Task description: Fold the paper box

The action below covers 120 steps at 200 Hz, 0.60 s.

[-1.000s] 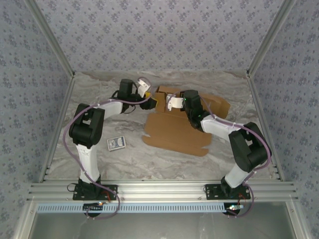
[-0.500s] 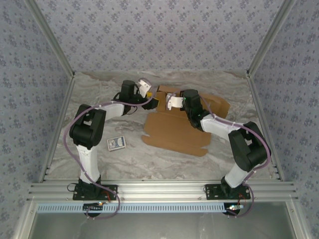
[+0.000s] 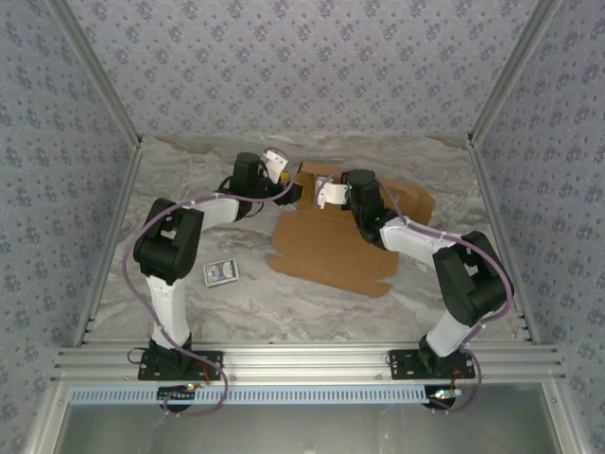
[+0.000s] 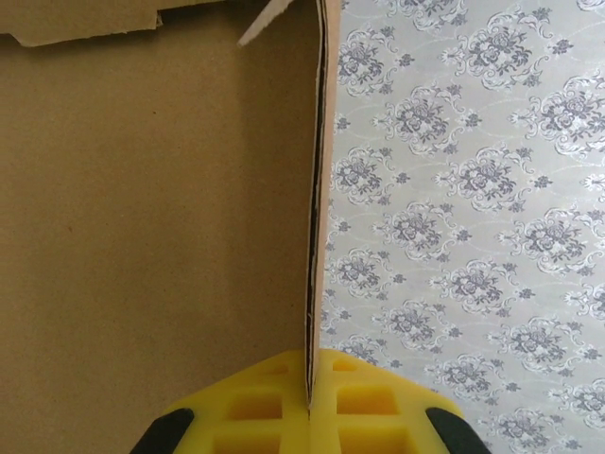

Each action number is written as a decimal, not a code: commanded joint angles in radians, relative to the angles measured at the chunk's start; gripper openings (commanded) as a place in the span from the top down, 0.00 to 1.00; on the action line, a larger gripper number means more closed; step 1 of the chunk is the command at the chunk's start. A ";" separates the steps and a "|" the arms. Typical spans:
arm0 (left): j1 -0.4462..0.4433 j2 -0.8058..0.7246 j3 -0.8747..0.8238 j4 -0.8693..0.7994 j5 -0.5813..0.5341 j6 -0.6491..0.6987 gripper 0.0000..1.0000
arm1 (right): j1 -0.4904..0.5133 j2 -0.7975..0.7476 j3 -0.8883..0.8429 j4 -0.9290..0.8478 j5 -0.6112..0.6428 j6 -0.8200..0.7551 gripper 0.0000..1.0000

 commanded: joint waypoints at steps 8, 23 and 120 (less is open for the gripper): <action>-0.010 0.012 0.044 0.081 -0.176 -0.034 0.34 | 0.033 0.026 0.000 -0.114 -0.067 0.001 1.00; -0.021 0.018 0.048 0.077 -0.235 -0.040 0.36 | 0.035 0.022 0.000 -0.116 -0.067 0.001 1.00; -0.039 0.036 0.056 0.107 -0.315 -0.076 0.39 | 0.033 0.014 0.030 -0.188 -0.094 0.028 1.00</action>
